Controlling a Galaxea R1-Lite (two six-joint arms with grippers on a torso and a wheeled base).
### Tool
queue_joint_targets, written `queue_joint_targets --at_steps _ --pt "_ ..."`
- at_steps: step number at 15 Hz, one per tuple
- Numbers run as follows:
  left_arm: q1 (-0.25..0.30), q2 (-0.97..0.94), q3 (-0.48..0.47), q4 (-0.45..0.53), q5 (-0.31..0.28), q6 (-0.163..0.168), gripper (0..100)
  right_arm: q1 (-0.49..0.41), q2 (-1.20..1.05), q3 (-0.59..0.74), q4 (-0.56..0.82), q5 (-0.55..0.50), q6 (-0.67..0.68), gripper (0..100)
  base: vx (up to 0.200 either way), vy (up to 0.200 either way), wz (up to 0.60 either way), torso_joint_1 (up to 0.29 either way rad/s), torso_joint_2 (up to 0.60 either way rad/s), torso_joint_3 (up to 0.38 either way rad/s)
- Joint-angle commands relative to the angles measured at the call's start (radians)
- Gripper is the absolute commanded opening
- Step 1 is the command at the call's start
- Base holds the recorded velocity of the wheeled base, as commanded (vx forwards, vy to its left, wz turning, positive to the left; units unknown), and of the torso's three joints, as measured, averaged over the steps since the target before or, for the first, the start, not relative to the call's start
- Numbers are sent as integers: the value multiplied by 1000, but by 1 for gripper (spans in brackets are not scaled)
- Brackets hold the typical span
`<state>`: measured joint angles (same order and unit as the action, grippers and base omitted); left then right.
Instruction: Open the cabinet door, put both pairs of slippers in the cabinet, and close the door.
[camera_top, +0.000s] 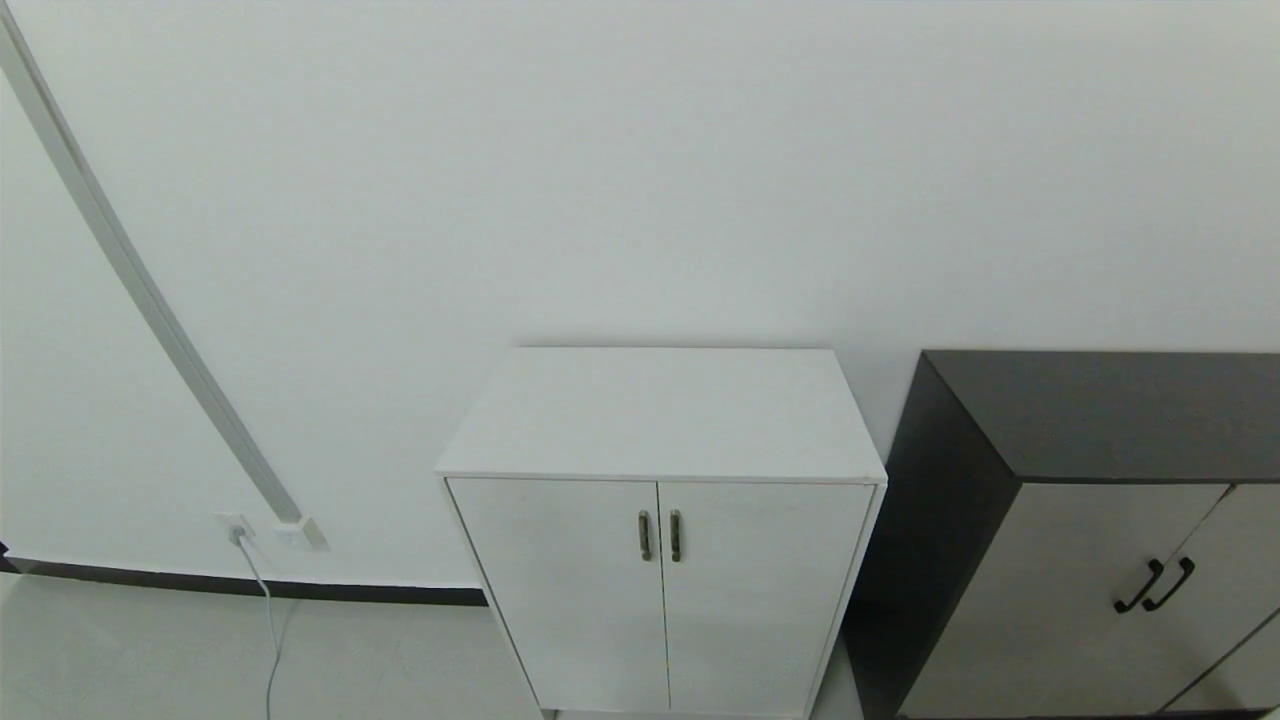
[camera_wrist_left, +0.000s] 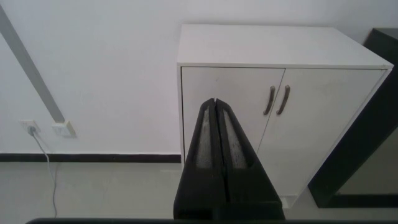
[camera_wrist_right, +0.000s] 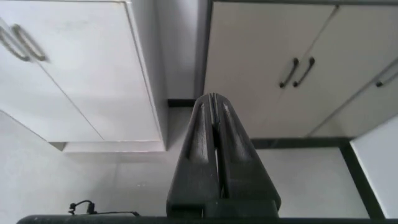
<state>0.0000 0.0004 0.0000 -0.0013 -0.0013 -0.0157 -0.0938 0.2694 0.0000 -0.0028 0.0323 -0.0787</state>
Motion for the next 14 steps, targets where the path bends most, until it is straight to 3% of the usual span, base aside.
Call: queue_joint_targets --at_steps 1,3,10,14 --pt "0 1 0 0 0 -1 0 77 -48 0 0 1 4 0 0 0 0 0 0 0" --pt "0 0 0 0 0 0 0 146 -145 0 1 1 5 0 0 0 0 0 0 0" --pt "0 0 0 0 0 2 0 92 -266 0 4 -23 45 0 0 0 0 0 0 0" --pt "0 1 0 0 0 5 0 94 -266 0 -3 -65 158 0 0 0 0 0 0 0"
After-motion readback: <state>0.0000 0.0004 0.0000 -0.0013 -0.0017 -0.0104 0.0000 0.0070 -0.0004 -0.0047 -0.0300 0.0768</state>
